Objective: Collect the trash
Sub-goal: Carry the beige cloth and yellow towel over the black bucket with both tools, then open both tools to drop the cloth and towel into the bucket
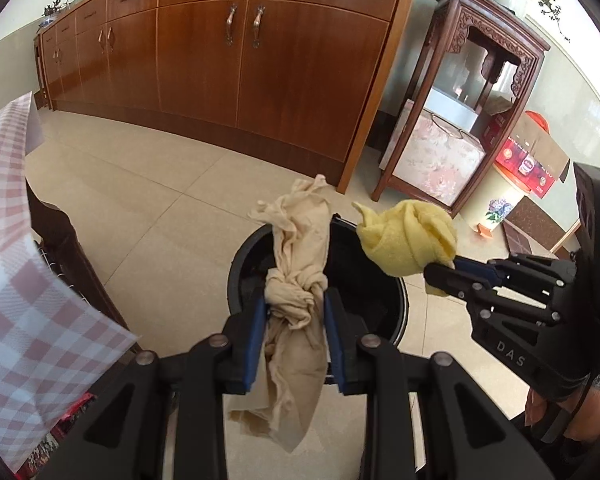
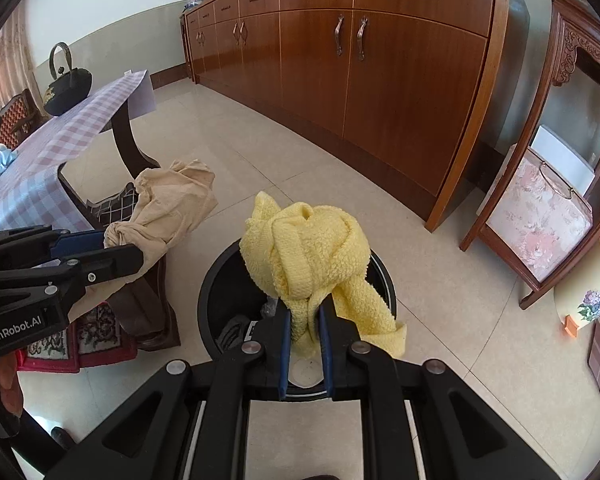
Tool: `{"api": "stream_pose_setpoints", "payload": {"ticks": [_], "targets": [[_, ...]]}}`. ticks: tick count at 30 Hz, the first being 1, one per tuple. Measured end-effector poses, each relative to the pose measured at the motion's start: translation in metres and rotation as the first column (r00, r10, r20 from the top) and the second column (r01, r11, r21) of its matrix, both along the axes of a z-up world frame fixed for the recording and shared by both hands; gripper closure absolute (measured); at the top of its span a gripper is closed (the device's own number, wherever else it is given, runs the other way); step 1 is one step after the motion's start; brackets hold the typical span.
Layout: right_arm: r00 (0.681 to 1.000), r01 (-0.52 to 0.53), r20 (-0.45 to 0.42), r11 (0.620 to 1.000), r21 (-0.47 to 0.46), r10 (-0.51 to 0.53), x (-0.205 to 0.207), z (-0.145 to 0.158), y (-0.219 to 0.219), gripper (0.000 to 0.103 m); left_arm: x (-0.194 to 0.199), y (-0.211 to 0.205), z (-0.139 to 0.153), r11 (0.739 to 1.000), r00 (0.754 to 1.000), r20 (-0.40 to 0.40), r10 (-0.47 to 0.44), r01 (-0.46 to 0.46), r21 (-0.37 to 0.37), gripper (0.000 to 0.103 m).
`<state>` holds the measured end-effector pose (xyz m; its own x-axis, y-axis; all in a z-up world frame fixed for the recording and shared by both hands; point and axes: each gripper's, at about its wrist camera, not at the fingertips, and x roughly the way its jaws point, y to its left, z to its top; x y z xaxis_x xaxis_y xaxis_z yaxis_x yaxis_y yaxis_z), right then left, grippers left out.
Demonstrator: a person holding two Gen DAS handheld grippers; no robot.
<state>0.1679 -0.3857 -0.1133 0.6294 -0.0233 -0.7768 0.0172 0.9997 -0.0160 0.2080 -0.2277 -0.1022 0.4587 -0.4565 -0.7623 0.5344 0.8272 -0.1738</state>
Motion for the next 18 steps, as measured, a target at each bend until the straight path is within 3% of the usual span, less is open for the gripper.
{"api": "stream_pose_setpoints", "payload": {"ticks": [6,9,11,12,13,14,16,18], "targets": [[0.998,-0.027,-0.063,1.000,0.013,0.028,0.018,-0.029,-0.012,0.089,0.012,-0.013,-0.019,1.000,0.999,-0.029,-0.020,0.020,0.010,0.073],[0.994,-0.052,-0.097,0.998,0.022,0.053,0.028,-0.047,-0.017,0.089,0.020,-0.018,-0.039,1.000,0.996,-0.083,-0.016,0.017,0.005,0.071],[0.988,-0.070,-0.138,0.997,0.038,0.075,0.037,-0.063,-0.018,0.085,0.025,-0.018,-0.050,1.000,0.997,-0.079,0.013,-0.014,-0.006,0.056],[0.983,-0.084,-0.160,0.995,0.052,0.091,0.042,-0.072,-0.019,0.082,0.027,-0.018,-0.056,0.999,0.995,-0.091,0.038,-0.037,0.013,0.033],[0.979,-0.091,-0.182,0.995,0.041,0.097,0.046,-0.082,-0.019,0.063,0.028,-0.018,-0.057,0.999,0.994,-0.101,0.050,-0.049,0.009,0.024],[0.977,-0.081,-0.199,0.997,0.013,0.082,0.048,-0.090,-0.020,0.030,0.026,-0.015,-0.057,0.998,0.993,-0.101,0.059,-0.060,-0.002,0.023],[0.978,-0.068,-0.196,0.998,-0.005,0.065,0.048,-0.097,-0.023,0.010,0.023,-0.014,-0.054,0.997,0.994,-0.083,0.069,-0.067,0.024,0.011],[0.980,-0.049,-0.194,0.999,-0.024,0.043,0.046,-0.098,-0.027,0.002,0.019,-0.011,-0.051,0.996,0.996,-0.052,0.075,-0.073,0.046,0.004]]}}
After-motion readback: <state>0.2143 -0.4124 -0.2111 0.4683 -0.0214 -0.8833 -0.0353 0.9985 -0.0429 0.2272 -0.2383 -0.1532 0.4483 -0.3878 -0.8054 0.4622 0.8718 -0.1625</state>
